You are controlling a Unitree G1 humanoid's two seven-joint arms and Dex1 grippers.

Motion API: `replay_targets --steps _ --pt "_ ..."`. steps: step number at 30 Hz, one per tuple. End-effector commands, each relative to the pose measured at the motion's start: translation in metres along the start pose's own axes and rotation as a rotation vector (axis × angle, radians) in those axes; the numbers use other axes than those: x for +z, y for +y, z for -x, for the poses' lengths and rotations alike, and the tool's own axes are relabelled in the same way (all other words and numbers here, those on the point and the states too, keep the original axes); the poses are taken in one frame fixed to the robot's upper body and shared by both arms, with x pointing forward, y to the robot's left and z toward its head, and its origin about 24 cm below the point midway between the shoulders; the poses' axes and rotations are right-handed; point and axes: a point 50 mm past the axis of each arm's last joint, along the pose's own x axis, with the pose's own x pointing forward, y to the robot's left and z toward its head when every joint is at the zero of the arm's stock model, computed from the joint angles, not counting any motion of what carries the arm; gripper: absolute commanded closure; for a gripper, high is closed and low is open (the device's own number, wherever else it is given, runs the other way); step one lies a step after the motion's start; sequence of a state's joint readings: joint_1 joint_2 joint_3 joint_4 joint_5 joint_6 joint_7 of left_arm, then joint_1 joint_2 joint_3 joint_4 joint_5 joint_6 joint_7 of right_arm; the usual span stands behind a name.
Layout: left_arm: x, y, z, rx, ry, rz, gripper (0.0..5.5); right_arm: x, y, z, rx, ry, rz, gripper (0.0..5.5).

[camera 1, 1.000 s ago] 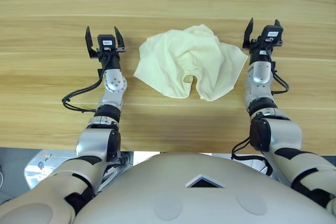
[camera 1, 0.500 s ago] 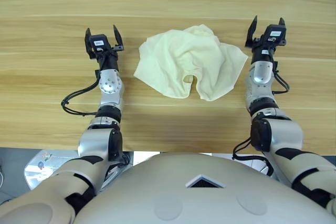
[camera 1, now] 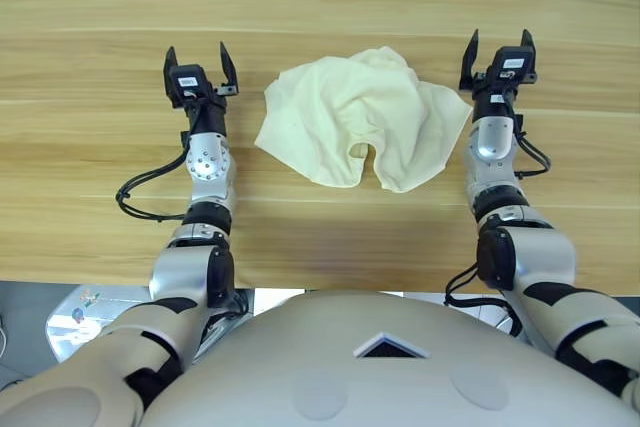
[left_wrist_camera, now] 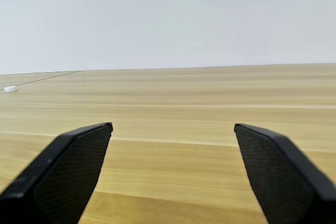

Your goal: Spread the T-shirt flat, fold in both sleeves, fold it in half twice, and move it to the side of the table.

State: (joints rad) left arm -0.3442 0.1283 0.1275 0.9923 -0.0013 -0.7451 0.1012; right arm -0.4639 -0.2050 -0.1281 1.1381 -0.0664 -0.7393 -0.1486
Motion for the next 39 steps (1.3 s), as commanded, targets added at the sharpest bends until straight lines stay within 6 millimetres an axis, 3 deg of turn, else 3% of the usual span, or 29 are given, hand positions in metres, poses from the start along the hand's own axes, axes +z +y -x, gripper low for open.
replay_targets --steps 1,19,22,23,26,31,34,37,39 --pt "-0.004 0.001 0.003 0.000 0.020 -0.004 1.16 0.001 0.003 0.000 0.007 -0.009 0.000 1.66" --pt "-0.004 -0.001 0.004 -0.008 0.023 -0.030 1.16 0.001 0.002 0.001 0.003 -0.008 -0.006 1.66" --pt "0.001 -0.001 0.003 -0.015 -0.015 -0.055 1.16 0.001 -0.003 0.002 -0.026 -0.017 -0.011 1.66" --pt "0.007 0.002 0.003 -0.029 -0.061 -0.075 1.16 0.007 -0.011 0.005 -0.035 -0.083 0.063 1.66" --pt "0.036 0.015 0.017 -0.122 -0.235 -0.115 1.16 0.021 -0.047 0.024 -0.030 -0.233 0.267 1.66" --pt "0.077 0.018 0.052 -0.416 -0.434 -0.378 1.16 0.038 -0.093 0.060 0.110 -0.256 0.641 1.66" --pt "0.064 0.025 0.079 -0.703 -0.359 -0.631 1.16 0.033 -0.102 0.090 0.342 -0.172 0.838 1.66" --pt "0.044 0.025 0.112 -1.037 -0.241 -0.811 1.16 0.021 -0.093 0.124 0.678 -0.075 0.913 1.66" --pt "0.039 0.019 0.122 -1.166 -0.217 -0.857 1.16 0.019 -0.085 0.139 0.865 -0.027 0.931 1.66"
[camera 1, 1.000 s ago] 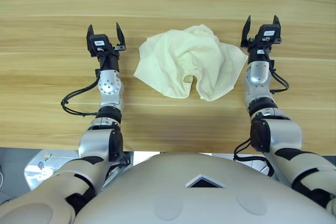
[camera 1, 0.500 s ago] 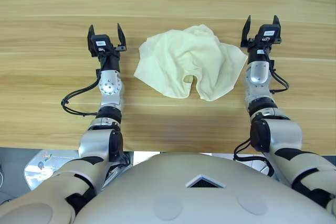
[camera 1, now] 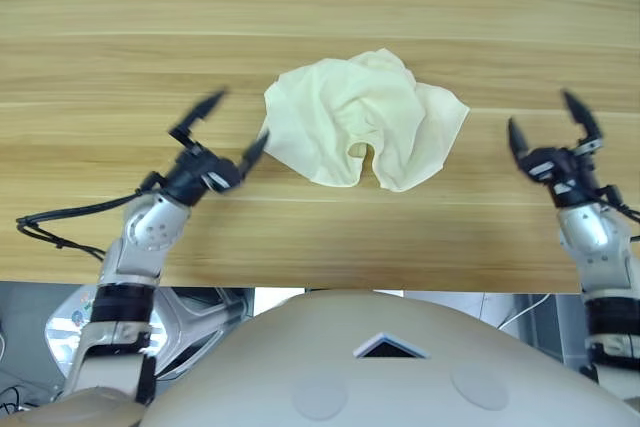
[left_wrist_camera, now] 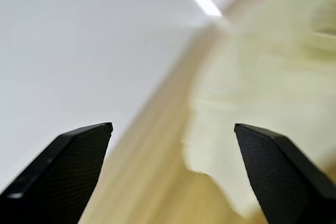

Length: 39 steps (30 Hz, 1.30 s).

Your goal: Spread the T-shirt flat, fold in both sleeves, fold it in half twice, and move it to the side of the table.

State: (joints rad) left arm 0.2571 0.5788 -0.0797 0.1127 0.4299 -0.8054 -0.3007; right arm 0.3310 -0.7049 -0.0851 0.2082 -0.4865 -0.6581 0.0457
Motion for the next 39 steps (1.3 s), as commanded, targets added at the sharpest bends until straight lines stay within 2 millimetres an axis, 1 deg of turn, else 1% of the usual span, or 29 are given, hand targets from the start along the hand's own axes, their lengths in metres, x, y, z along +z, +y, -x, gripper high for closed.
replay_targets --steps 1,4,6,8,10,14,17,21,26,31,35,36,39 --pt "0.008 -0.020 -0.001 -0.251 -0.021 -0.084 1.16 0.016 0.017 0.011 0.320 -0.069 0.054 1.66" --pt "0.007 -0.037 -0.013 -0.381 -0.022 -0.197 1.16 0.026 0.020 0.006 0.450 -0.113 0.084 1.66" --pt "0.006 -0.043 -0.023 -0.418 -0.036 -0.264 1.16 0.026 0.027 -0.002 0.507 -0.116 0.100 1.66" --pt "0.008 -0.045 -0.032 -0.422 -0.056 -0.305 1.16 0.025 0.031 -0.013 0.513 -0.117 0.110 1.66" --pt "0.007 -0.045 -0.036 -0.419 -0.057 -0.330 1.16 0.027 0.038 -0.018 0.519 -0.127 0.094 1.66" --pt "0.000 -0.045 -0.045 -0.406 -0.031 -0.377 1.16 0.029 0.056 -0.019 0.555 -0.135 0.067 1.66" --pt "-0.001 -0.048 -0.051 -0.394 -0.022 -0.389 1.16 0.032 0.062 -0.019 0.562 -0.151 0.058 1.66" --pt "-0.003 -0.048 -0.048 -0.402 -0.009 -0.406 1.16 0.034 0.064 -0.017 0.567 -0.160 0.057 1.66" --pt "-0.009 -0.041 -0.042 -0.381 0.039 -0.439 1.16 0.036 0.069 -0.016 0.576 -0.169 0.046 1.66" --pt "-0.006 -0.049 -0.031 -0.394 0.056 -0.378 1.16 0.035 0.068 -0.015 0.583 -0.169 0.052 1.66" --pt "-0.008 -0.052 -0.031 -0.384 0.075 -0.348 1.16 0.033 0.068 -0.015 0.596 -0.164 0.058 1.66" --pt "-0.008 -0.052 -0.032 -0.376 0.077 -0.339 1.16 0.033 0.068 -0.013 0.611 -0.161 0.058 1.66" --pt "-0.007 -0.054 -0.038 -0.355 0.080 -0.321 1.16 0.031 0.070 0.002 0.698 -0.157 0.035 1.66"
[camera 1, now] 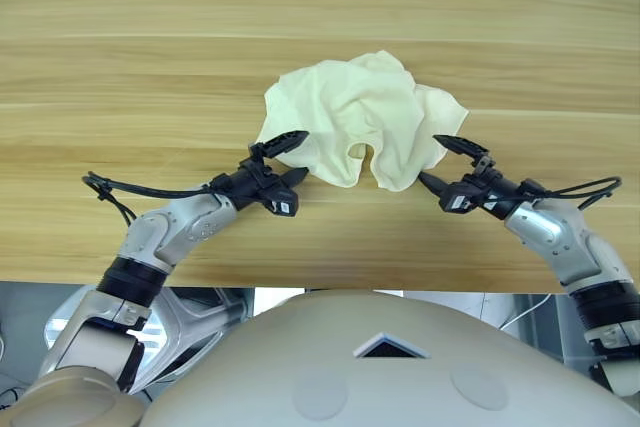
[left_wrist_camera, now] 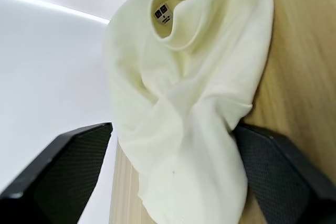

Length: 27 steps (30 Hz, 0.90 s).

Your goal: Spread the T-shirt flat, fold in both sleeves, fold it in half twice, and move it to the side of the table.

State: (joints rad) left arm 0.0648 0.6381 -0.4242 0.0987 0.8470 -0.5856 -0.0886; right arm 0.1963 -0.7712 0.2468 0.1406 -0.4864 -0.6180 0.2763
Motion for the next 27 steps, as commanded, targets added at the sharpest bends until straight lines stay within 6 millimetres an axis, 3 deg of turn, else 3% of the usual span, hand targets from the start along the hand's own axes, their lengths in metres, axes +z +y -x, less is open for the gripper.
replay_targets --steps 1,5,14,22,27 --pt "-0.003 -0.032 0.004 -0.141 0.070 0.047 1.16 -0.001 0.048 0.025 0.304 0.051 -0.079 1.66" --pt "-0.002 -0.033 0.001 -0.128 0.070 0.058 1.16 0.008 0.050 0.035 0.327 0.021 -0.115 1.66" --pt "0.000 -0.037 -0.005 -0.129 0.061 0.061 1.16 -0.022 0.040 0.004 0.202 0.109 -0.110 1.66" --pt "-0.001 -0.041 -0.001 -0.147 0.068 0.071 1.16 -0.037 0.041 0.019 0.191 0.172 -0.117 1.66" --pt "-0.001 -0.045 -0.002 -0.161 0.074 0.084 2.02 -0.032 0.043 0.015 0.191 0.140 -0.126 1.86"
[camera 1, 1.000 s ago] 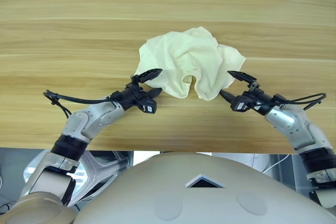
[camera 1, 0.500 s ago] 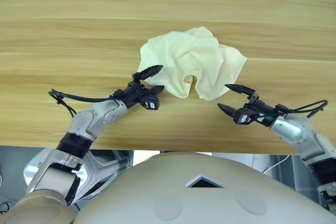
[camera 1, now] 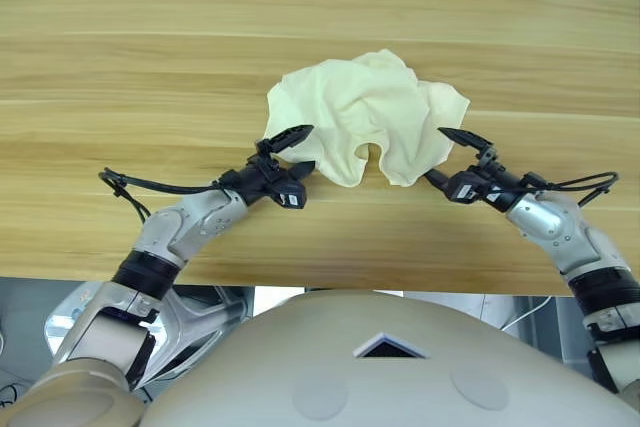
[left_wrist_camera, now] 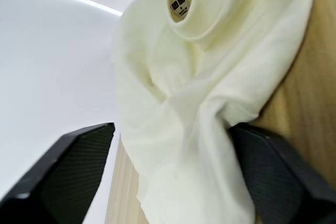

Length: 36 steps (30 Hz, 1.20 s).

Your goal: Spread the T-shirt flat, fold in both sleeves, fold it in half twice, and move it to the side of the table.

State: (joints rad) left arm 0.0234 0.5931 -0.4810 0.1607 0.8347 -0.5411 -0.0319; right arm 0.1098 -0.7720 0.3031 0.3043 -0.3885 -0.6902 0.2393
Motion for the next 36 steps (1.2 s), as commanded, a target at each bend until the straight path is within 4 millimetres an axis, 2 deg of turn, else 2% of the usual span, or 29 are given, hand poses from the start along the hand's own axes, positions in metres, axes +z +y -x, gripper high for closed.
replay_targets --steps 1,7,21,27,36 --pt "-0.003 -0.041 0.014 -0.203 0.067 0.041 2.17 -0.022 0.042 0.022 0.216 0.171 -0.046 1.94" --pt "-0.004 -0.048 0.016 -0.231 0.077 0.049 3.20 -0.033 0.036 0.024 0.157 0.217 -0.066 3.05" --pt "-0.003 -0.054 0.023 -0.313 0.080 0.035 4.28 -0.025 0.039 0.010 0.162 0.151 -0.051 5.38" --pt "-0.004 -0.058 0.028 -0.364 0.099 0.034 4.82 -0.019 0.041 0.010 0.148 0.127 -0.048 5.50" --pt "-0.018 -0.061 0.032 -0.416 0.153 0.035 5.33 -0.001 0.050 0.010 0.112 0.071 -0.053 5.50"
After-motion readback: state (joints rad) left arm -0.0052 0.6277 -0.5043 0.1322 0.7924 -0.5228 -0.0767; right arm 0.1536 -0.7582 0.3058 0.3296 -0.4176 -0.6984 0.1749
